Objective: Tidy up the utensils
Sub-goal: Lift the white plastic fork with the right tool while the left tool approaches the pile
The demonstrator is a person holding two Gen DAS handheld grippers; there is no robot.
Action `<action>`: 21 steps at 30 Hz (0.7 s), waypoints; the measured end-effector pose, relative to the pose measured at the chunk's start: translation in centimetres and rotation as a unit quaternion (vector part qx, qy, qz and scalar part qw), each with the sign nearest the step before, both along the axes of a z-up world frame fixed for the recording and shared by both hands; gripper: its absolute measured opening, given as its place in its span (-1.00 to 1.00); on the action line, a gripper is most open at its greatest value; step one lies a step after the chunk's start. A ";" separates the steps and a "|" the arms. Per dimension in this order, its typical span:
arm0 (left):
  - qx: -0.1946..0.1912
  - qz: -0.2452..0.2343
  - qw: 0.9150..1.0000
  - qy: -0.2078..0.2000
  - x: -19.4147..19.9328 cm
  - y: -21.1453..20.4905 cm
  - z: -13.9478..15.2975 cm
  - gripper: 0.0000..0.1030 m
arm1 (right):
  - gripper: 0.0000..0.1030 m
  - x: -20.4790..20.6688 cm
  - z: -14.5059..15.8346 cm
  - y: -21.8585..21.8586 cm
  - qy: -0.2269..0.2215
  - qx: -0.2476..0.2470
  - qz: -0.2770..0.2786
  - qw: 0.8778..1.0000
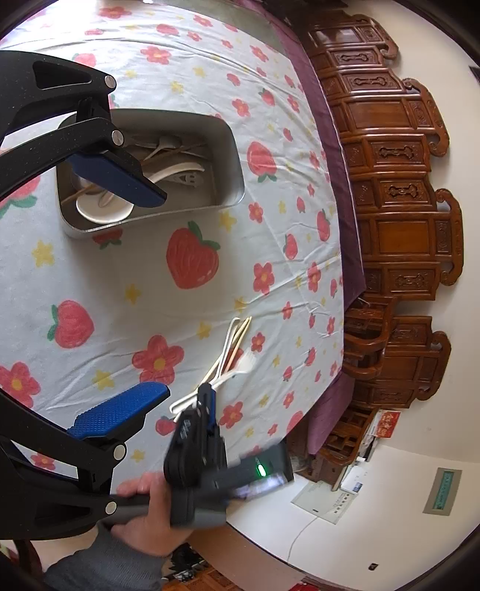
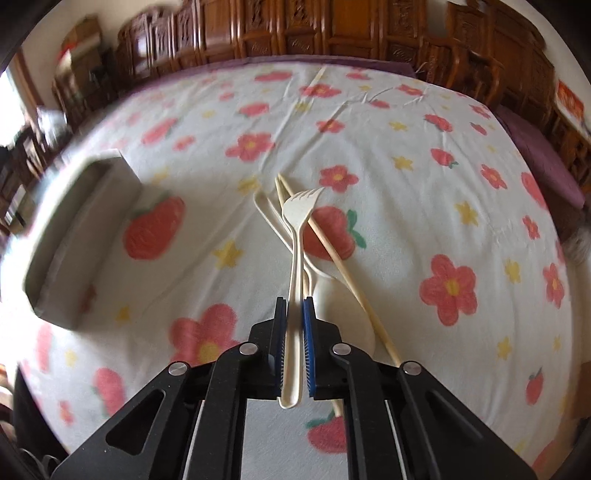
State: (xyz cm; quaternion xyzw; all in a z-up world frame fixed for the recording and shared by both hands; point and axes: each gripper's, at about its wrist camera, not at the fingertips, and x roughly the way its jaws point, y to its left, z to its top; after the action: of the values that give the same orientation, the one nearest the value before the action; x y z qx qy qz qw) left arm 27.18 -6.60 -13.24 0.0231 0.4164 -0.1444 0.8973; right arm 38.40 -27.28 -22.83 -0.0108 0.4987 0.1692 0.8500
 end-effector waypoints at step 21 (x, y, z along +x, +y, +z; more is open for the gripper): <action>0.001 -0.001 0.998 0.066 8.6 -9.7 -5.3 0.78 | -0.80 -9.8 3.5 -7.8 -0.056 0.015 -0.051 0.997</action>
State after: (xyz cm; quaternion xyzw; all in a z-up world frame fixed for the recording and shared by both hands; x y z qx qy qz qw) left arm 35.81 -16.35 -18.54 0.0148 0.4751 -0.1466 0.8675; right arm 28.61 -35.07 -19.37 0.0180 0.4476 0.1318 0.8843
